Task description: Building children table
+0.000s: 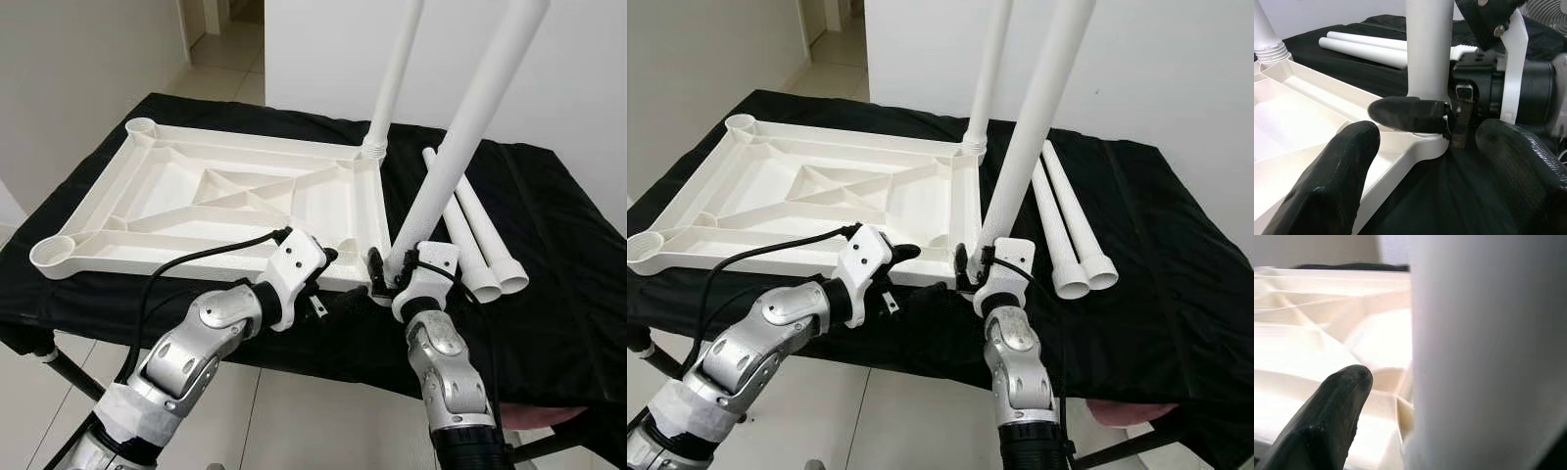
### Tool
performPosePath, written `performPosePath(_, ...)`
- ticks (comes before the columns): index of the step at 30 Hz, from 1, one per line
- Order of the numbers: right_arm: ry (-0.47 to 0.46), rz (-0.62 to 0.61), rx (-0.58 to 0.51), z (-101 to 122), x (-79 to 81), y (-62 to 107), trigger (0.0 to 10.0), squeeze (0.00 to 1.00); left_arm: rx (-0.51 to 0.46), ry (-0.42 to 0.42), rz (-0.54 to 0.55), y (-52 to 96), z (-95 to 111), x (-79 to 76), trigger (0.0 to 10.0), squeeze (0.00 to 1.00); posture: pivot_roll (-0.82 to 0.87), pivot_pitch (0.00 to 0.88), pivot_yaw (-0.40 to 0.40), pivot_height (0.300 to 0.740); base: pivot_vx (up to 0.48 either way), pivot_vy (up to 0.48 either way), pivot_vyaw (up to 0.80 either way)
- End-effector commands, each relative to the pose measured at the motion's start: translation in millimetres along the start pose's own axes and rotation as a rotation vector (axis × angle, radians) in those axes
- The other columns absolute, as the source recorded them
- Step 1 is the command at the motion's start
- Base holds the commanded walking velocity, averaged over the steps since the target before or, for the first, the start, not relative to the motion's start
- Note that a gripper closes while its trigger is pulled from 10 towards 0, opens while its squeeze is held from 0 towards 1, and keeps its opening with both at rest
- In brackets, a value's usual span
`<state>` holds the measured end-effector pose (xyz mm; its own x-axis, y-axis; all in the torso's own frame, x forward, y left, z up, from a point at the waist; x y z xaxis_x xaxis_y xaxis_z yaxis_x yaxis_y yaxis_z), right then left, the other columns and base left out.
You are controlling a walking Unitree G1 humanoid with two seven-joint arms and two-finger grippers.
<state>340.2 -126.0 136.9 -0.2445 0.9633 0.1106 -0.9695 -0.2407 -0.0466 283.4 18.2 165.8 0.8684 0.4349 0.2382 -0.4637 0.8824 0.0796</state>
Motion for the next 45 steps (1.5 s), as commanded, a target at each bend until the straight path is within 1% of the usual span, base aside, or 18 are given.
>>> performPosePath(1,-0.003,0.070,-0.003,0.5,4.9,-2.1,10.0,0.00,-0.013,-0.010,-0.111,-1.1,1.9,-9.2,10.0,0.00,-0.09,0.000,-0.030,0.740,0.000,0.000,0.00)
performPosePath(3,0.058,0.152,0.007,2.3,2.6,-6.1,10.0,0.00,-0.021,-0.007,-0.113,-2.7,3.1,-10.0,10.0,0.00,-0.10,0.000,-0.034,0.740,0.000,0.000,0.00)
performPosePath(11,0.159,0.261,0.059,-3.4,-8.4,-12.1,10.0,0.00,-0.031,-0.014,-0.131,-5.4,5.0,-13.4,10.0,0.00,-0.08,0.000,-0.029,0.740,0.000,0.000,0.00)
performPosePath(12,0.169,0.287,0.088,-9.1,-9.5,-11.1,6.8,0.00,-0.031,-0.018,-0.135,-5.3,5.2,-13.4,10.0,0.00,-0.07,0.000,-0.031,0.740,0.000,0.000,0.00)
performPosePath(13,0.169,0.287,0.088,-9.1,-9.5,-11.1,6.8,0.00,-0.031,-0.018,-0.135,-5.3,5.2,-13.4,10.0,0.00,-0.07,0.000,-0.031,0.740,0.000,0.000,0.00)
performPosePath(14,0.175,0.307,0.099,-12.6,-9.6,-9.8,4.7,0.00,-0.030,-0.024,-0.136,-4.8,5.1,-12.8,10.0,0.00,-0.07,0.000,-0.033,0.740,0.000,0.000,0.00)
performPosePath(15,0.159,0.327,0.115,-16.2,-9.9,-8.4,0.7,0.00,-0.028,-0.025,-0.134,-4.5,4.9,-11.3,10.0,0.00,-0.07,0.000,-0.033,0.740,0.000,0.000,0.00)
performPosePath(16,0.159,0.327,0.115,-16.2,-9.9,-8.4,0.7,0.00,-0.028,-0.025,-0.134,-4.5,4.9,-11.3,10.0,0.00,-0.07,0.000,-0.033,0.740,0.000,0.000,0.00)
performPosePath(17,0.159,0.334,0.131,-20.3,-11.2,-6.9,0.0,0.00,-0.026,-0.028,-0.131,-3.9,4.4,-9.7,10.0,0.00,-0.07,0.000,-0.034,0.740,0.000,0.000,0.00)
performPosePath(25,0.130,0.338,0.168,-32.7,-14.1,-1.8,0.0,0.00,-0.026,-0.035,-0.129,-3.4,4.0,-8.2,10.0,0.00,-0.08,0.000,-0.030,0.740,0.000,0.000,0.00)
performPosePath(26,0.119,0.326,0.172,-34.2,-14.9,-1.9,8.0,0.00,-0.027,-0.040,-0.131,-4.7,4.4,-7.8,10.0,0.00,-0.08,0.000,-0.029,0.740,0.000,0.000,0.00)
performPosePath(28,0.119,0.326,0.172,-34.2,-14.9,-1.9,8.0,0.00,-0.027,-0.040,-0.131,-4.7,4.4,-7.8,10.0,0.00,-0.08,0.000,-0.029,0.740,0.000,0.000,0.00)
performPosePath(29,0.101,0.308,0.167,-33.3,-15.1,-2.3,10.0,0.00,-0.029,-0.042,-0.134,-6.3,5.7,-6.8,10.0,0.00,-0.08,0.000,-0.031,0.740,0.000,0.000,0.00)
performPosePath(31,0.086,0.283,0.166,-32.8,-15.7,-2.8,10.0,0.00,-0.033,-0.046,-0.135,-7.5,7.2,-5.6,10.0,0.00,-0.08,0.000,-0.033,0.740,0.000,0.000,0.00)
performPosePath(35,0.065,0.127,0.182,-35.9,-16.8,-2.1,10.0,0.00,-0.034,-0.050,-0.132,-8.2,7.0,-1.9,10.0,0.00,-0.10,0.000,-0.025,0.740,0.000,0.000,0.00)
performPosePath(37,0.012,-0.038,0.198,-39.2,-22.3,0.5,10.0,0.00,-0.036,-0.055,-0.136,-9.4,8.0,-0.1,10.0,0.00,-0.10,0.000,-0.026,0.740,0.000,0.000,0.00)
performPosePath(41,-0.007,-0.104,0.200,-40.2,-24.7,2.0,10.0,0.00,-0.037,-0.057,-0.134,-9.8,8.5,1.6,10.0,0.00,-0.10,0.000,-0.022,0.740,0.000,0.000,0.00)
performPosePath(45,-0.029,-0.311,0.193,-43.3,-31.2,9.6,10.0,0.00,-0.045,-0.054,-0.137,-10.4,10.0,2.4,10.0,0.00,-0.12,0.000,-0.011,0.740,0.000,0.000,0.00)
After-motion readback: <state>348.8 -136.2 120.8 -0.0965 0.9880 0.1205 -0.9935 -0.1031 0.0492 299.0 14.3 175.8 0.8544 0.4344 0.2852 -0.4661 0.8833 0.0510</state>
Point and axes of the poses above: a point about 5 cm out from each wrist's last joint towards the gripper, its own y axis pointing back from the gripper into the wrist, its own z axis along the axis of the wrist's last joint, x = y × z, the point moved 4 cm from there along -y, pointing out of the wrist towards the gripper, and after that the axes turned 5 degrees about -y, right-handed, at the moved point
